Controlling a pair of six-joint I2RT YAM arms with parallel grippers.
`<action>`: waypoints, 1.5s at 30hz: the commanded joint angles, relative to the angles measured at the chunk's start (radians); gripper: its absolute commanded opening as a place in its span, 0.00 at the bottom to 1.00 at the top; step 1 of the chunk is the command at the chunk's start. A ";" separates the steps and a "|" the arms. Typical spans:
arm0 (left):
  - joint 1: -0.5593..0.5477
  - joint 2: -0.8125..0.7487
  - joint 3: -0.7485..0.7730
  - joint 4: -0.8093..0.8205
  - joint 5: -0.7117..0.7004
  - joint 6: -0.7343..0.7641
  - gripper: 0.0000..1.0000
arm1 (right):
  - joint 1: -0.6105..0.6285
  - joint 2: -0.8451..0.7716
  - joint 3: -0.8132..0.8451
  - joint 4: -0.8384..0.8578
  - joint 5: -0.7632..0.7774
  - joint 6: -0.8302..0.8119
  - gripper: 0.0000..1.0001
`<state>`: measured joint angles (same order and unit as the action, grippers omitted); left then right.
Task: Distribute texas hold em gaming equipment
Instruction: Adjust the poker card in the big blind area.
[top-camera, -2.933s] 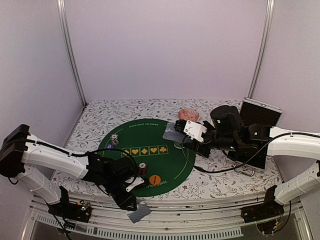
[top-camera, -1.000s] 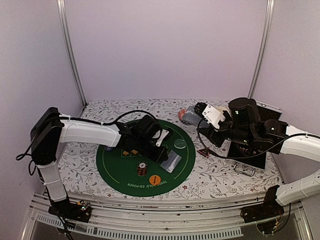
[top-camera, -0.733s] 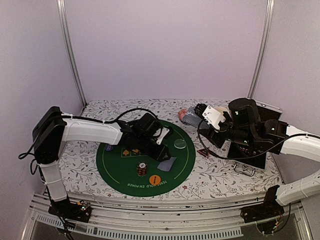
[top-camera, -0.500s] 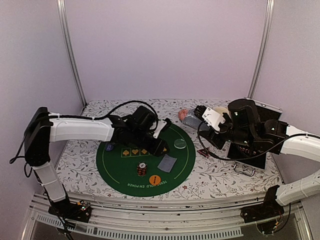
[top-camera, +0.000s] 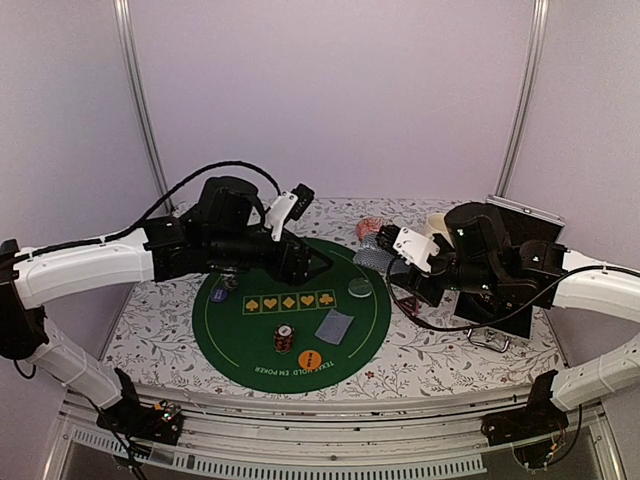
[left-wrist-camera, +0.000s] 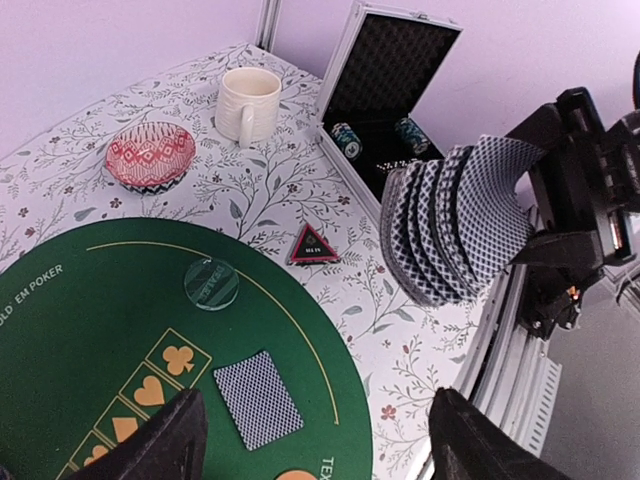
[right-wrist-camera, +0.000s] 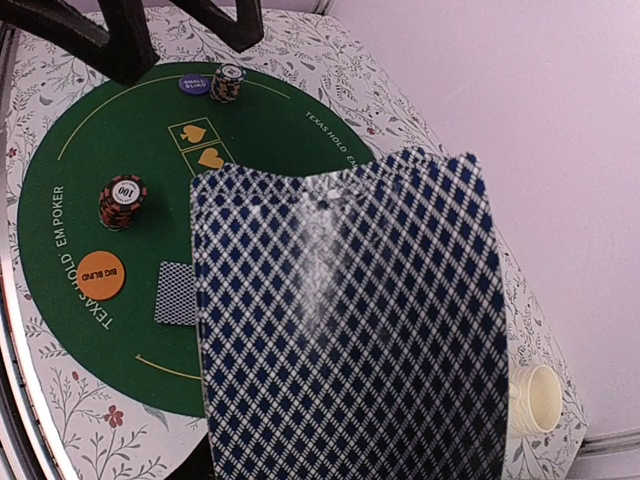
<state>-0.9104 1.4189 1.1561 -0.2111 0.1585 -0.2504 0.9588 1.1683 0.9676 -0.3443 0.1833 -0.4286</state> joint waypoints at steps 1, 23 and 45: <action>0.013 0.075 -0.014 -0.034 -0.011 -0.011 0.76 | 0.009 0.011 0.027 0.019 -0.002 -0.015 0.45; 0.063 0.710 0.299 -0.182 -0.017 0.025 0.46 | 0.003 -0.070 -0.022 -0.034 0.066 0.030 0.45; -0.025 0.676 0.228 -0.116 0.184 0.124 0.02 | 0.003 -0.070 -0.018 -0.035 0.058 0.022 0.45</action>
<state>-0.8867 2.1204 1.4033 -0.3351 0.2993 -0.1658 0.9619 1.1191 0.9539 -0.3901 0.2310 -0.4149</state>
